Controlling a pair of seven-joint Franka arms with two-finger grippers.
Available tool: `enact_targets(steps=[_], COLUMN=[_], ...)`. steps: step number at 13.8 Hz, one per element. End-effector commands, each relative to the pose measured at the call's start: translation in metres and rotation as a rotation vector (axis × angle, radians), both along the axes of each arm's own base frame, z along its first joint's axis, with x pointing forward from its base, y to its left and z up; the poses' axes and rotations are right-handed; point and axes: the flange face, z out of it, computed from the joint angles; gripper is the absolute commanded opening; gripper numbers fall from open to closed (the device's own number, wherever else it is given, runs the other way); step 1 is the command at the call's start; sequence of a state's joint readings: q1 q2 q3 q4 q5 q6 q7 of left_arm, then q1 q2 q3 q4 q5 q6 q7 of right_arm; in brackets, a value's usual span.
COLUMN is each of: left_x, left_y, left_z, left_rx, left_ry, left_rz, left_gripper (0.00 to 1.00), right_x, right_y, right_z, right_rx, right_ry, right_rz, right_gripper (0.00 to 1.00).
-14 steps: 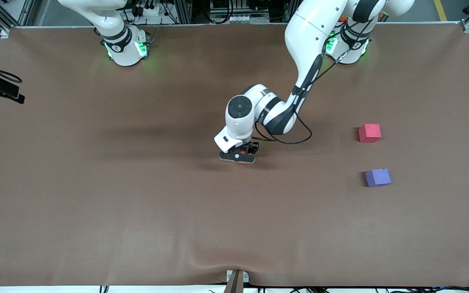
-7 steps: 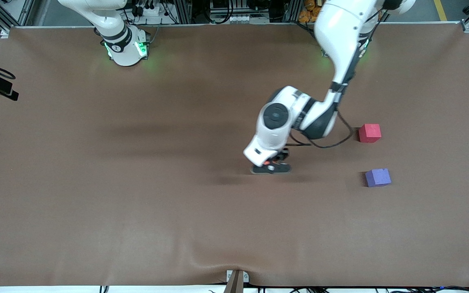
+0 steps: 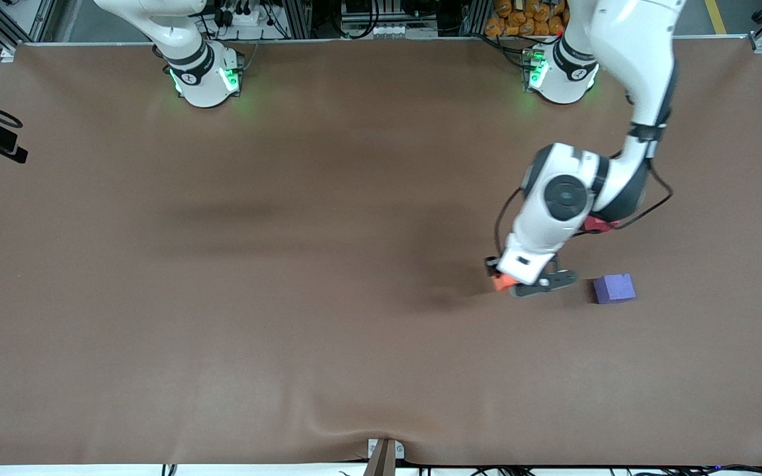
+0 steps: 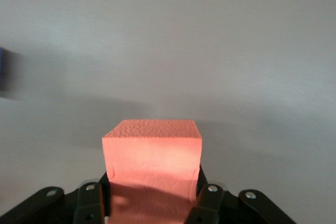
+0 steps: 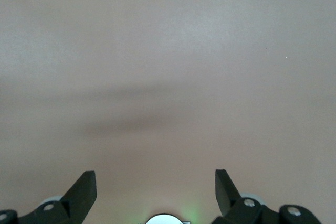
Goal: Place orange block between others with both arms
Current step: 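Carry the orange cube with the left gripper between the pink and purple cubes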
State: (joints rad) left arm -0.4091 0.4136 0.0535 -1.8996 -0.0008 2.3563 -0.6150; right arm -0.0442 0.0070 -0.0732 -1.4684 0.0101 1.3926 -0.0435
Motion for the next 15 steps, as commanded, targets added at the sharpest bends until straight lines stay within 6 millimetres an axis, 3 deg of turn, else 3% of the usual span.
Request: enact_targets(steps=[1,3,4,6,12,15], left_x=[-0.021,-0.031,-0.04,-0.052,-0.056,-0.056], left_y=[0.038,0.087,0.101,0.142,0.22,0.24], left_z=[0.014,0.014,0.015,0.001,-0.01,-0.02], left_rx=[0.009,0.013,0.014,0.018,0.022,0.022], left_ry=[-0.007,0.003,-0.005,0.025,0.043,0.045], left_rz=[-0.065,-0.102,-0.154,-0.169,-0.232,-0.244], left_gripper=[0.3,0.31,0.31,0.31,0.31,0.31], right_x=[0.001,0.002,0.003,0.002,0.003,0.003], right_y=[-0.002,0.0,0.001,-0.001,-0.001,-0.001], right_z=[0.012,0.011,0.011,0.011,0.011,0.011], right_rx=[-0.015,-0.01,-0.013,-0.013,-0.01,-0.012], right_ry=[-0.017,-0.019,-0.017,-0.018,-0.017,-0.017], right_rz=[-0.009,-0.007,-0.005,-0.008,-0.008,-0.008], right_gripper=[1.0,1.0,1.0,1.0,1.0,1.0])
